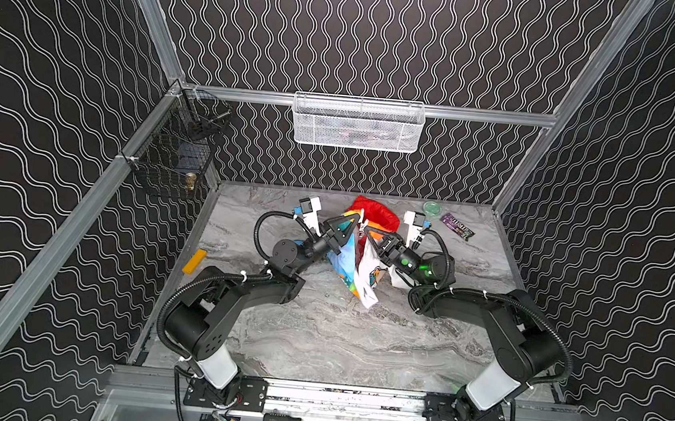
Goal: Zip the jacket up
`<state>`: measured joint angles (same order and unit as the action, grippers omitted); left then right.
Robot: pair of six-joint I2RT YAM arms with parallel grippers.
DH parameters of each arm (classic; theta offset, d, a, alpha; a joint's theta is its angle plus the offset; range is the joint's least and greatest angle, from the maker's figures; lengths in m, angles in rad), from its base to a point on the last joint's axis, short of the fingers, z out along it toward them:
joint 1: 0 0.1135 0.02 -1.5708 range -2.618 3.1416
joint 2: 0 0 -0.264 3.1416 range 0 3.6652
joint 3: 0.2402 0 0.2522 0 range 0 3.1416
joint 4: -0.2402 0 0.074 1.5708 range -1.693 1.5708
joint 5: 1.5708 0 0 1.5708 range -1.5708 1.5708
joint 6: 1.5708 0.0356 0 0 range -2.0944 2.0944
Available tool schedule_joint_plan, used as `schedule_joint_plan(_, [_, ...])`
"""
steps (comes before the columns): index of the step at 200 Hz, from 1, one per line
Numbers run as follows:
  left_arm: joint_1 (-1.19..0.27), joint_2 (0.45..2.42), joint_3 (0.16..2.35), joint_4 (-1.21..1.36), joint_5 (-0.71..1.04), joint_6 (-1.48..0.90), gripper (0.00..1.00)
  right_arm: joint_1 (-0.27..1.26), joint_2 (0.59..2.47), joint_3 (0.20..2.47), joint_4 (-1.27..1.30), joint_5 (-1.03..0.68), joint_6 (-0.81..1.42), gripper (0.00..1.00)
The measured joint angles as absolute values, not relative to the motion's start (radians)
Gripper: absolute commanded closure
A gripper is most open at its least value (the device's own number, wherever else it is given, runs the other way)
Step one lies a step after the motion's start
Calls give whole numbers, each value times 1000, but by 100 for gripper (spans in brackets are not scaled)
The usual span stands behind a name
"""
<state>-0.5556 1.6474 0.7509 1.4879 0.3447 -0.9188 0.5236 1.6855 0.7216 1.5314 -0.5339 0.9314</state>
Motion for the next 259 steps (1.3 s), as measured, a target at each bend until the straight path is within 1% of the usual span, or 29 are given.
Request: schedule_joint_plan(259, [-556,1641,750,1488,329,-928,100,530,1697,739,1525,-530,935,100])
